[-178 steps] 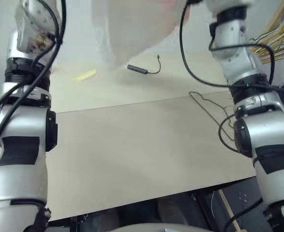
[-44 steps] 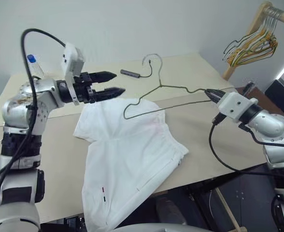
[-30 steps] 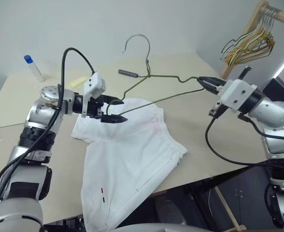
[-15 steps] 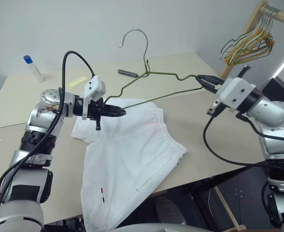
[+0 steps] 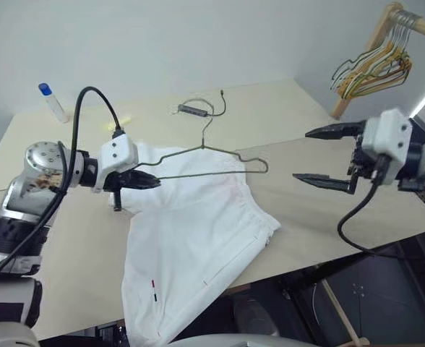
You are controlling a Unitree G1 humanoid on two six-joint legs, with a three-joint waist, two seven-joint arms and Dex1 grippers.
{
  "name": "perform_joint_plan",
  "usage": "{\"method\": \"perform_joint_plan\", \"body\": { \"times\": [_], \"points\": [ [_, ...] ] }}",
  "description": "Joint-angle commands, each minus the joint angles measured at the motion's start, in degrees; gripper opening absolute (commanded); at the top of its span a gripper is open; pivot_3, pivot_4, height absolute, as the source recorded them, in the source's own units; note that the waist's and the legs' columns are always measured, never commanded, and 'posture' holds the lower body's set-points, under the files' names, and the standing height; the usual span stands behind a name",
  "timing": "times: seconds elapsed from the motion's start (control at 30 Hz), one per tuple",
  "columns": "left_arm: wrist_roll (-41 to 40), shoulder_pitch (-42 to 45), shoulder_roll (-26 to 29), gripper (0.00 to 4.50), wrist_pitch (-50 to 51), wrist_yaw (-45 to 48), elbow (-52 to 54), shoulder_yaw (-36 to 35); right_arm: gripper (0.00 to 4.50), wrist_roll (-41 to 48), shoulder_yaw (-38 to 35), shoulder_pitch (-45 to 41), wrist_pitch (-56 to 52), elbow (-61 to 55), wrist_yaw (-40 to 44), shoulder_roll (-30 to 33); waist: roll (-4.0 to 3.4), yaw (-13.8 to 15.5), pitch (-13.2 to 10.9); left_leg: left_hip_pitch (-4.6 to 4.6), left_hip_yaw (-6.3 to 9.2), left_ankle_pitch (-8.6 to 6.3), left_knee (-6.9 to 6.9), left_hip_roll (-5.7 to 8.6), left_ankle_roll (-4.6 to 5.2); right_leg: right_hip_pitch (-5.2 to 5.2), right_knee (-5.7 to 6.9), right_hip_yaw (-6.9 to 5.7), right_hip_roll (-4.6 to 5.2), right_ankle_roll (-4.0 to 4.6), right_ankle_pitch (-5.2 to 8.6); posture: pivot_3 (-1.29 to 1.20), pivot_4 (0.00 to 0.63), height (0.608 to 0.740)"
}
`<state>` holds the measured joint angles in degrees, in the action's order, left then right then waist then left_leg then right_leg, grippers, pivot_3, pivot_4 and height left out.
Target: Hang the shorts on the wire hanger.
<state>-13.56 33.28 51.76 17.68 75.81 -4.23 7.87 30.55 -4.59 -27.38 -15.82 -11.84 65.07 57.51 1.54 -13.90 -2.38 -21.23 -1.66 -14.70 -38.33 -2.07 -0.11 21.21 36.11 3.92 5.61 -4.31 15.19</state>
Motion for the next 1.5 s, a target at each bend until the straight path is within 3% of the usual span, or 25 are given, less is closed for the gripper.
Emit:
{"method": "perform_joint_plan", "body": {
  "times": [0.03, 0.2, 0.37, 0.5, 0.8, 0.93, 1.03, 1.17, 1.27, 1.4, 1.5],
  "points": [
    [-1.12, 0.25, -0.8, 0.0, 0.45, -0.61, 4.13, -1.19, 4.22, -2.88, 6.41, -6.93, -5.91, -0.46, 1.83, -0.09, -0.04, 0.47, -0.02, 0.0, -0.03, 0.0, 0.0, 0.0, 0.0, 0.02, 0.01, 0.02, 0.01, 0.0, 0.0, -0.18, 0.0, 0.74],
    [-1.68, 0.15, -2.13, 0.0, 2.03, -1.08, 6.36, -1.41, 4.22, -13.96, 20.16, -15.92, -14.38, 2.84, 3.49, -1.17, -0.06, 1.4, -0.03, -0.37, -0.04, 0.0, -0.03, 0.0, 0.0, 0.41, 0.05, 0.01, -0.01, 0.01, 0.0, -0.18, 0.0, 0.74],
    [-1.61, 0.2, -2.59, 0.0, 2.63, -1.38, 7.08, -1.39, 4.22, -19.05, 25.39, -20.45, -18.81, 6.01, 3.38, -5.53, -0.08, 2.04, -0.03, -1.27, 0.01, -0.02, -0.57, 0.04, 0.04, 1.31, 0.65, 0.02, -0.01, 0.0, -0.01, -0.17, 0.0, 0.74],
    [-1.63, -0.26, -2.55, 0.0, 2.54, -1.21, 7.66, -1.25, 3.36, -19.88, 26.11, -22.47, -21.82, 5.99, 3.88, -8.17, -0.09, 2.14, -0.04, -1.27, 0.04, -0.01, -0.59, 0.05, 0.03, 1.29, 0.67, 0.01, -0.01, 0.0, 0.0, -0.17, 0.0, 0.74],
    [-1.47, 0.91, -3.42, 0.0, 1.37, -0.46, 6.64, -0.63, 0.2, -22.39, 28.24, -23.17, -23.25, 5.12, 4.35, -10.8, -0.09, 2.0, -0.04, -1.23, 0.06, -0.01, -0.6, 0.05, 0.03, 1.25, 0.69, 0.0, -0.02, 0.0, 0.0, -0.19, 0.0, 0.74],
    [-1.44, 1.41, -4.11, 0.0, -0.01, 0.01, 5.69, -0.71, 0.02, -22.99, 27.77, -22.69, -23.29, 5.13, 4.12, -11.03, -0.09, 1.91, -0.04, -1.22, 0.07, -0.02, -0.6, 0.05, 0.03, 1.24, 0.7, 0.0, -0.02, 0.0, 0.0, -0.19, 0.0, 0.74],
    [-3.06, 1.64, -5.43, 0.7, -0.92, 0.5, 4.52, -2.03, 0.0, -22.73, 26.33, -21.31, -23.29, 4.95, 3.67, -10.6, -0.09, 1.94, -0.04, -1.22, 0.08, -0.01, -0.61, 0.05, 0.03, 1.23, 0.71, 0.0, -0.02, 0.0, 0.0, -0.19, 0.0, 0.74],
    [-5.41, 2.47, -5.66, 2.07, -1.9, 0.89, -0.83, -5.68, 0.0, -18.21, 19.8, -15.28, -26.37, 1.1, 4.27, -6.96, -0.09, 2.08, -0.04, -1.24, 0.12, -0.02, -0.62, 0.05, 0.04, 1.22, 0.69, -0.03, -0.02, 0.0, 0.0, -0.19, 0.0, 0.74],
    [-7.73, 1.34, -4.17, 2.96, -1.52, 0.63, -4.18, -10.19, 0.0, -13.98, 11.95, -7.34, -31.25, -2.01, 3.2, -3.18, -0.08, 2.06, -0.04, -1.25, 0.16, -0.02, -0.62, 0.07, 0.05, 1.2, 0.68, -0.06, -0.01, 0.0, 0.0, -0.2, 0.0, 0.74],
    [-11.84, -2.08, -5.52, 4.26, 1.21, -3.83, -1.04, -16.39, 0.0, -9.83, 1.54, 3.08, -37.9, -3.55, -0.3, -0.89, -0.08, 2.02, -0.03, -1.21, 0.15, -0.03, -0.62, 0.06, 0.06, 1.14, 0.66, -0.07, 0.01, -0.01, 0.0, -0.19, 0.0, 0.74],
    [-16.98, -7.29, -7.34, 4.45, 6.64, -8.04, 7.92, -19.9, 0.0, -6.58, -8.94, 14.4, -44.2, -3.54, -4.74, -3.7, -0.01, 2.26, 0.02, -1.05, 0.17, -0.03, -0.6, 0.04, 0.06, 0.97, 0.67, -0.05, 0.0, -0.01, 0.0, -0.17, 0.0, 0.74]
  ]
}}
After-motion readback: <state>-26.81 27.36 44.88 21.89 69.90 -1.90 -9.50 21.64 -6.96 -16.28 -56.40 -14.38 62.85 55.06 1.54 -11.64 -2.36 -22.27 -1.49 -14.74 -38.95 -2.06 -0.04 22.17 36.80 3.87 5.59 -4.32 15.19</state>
